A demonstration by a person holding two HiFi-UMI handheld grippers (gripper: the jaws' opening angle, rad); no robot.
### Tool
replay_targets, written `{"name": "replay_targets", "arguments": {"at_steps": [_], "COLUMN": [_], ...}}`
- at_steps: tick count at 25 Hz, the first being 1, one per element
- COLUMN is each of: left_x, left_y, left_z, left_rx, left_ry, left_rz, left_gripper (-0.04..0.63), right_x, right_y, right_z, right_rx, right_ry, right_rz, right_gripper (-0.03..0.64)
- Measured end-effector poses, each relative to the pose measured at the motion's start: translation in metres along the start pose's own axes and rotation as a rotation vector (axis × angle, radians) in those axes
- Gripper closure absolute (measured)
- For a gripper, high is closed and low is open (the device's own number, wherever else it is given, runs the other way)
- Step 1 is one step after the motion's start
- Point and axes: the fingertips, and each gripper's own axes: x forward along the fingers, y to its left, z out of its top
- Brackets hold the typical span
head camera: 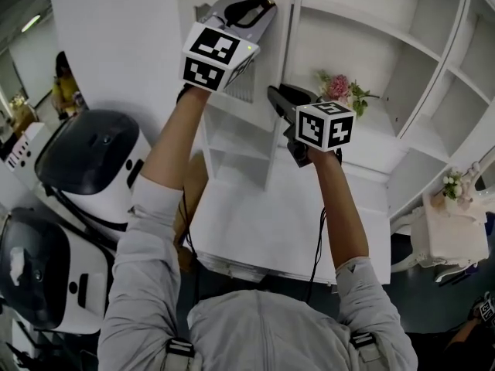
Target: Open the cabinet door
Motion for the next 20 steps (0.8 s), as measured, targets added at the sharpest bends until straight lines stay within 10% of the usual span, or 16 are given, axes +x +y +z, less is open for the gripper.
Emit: {"name": "replay_targets", "arguments": {"at_steps": [20], "left_x": [-0.131], "left_y": [0.048], "left_z": [0.037], "left_rx": [-0.074], "left_ry": [-0.198], "left_rz": [-0.229], "left_gripper": [0.496], "right_x": [0.003], "right_y": [0.150], "right_z": [0.005], "right_rx": [-0.007], "right_ry": [-0.061], "right_rz": [-0.276], "right_gripper": [0.549]}}
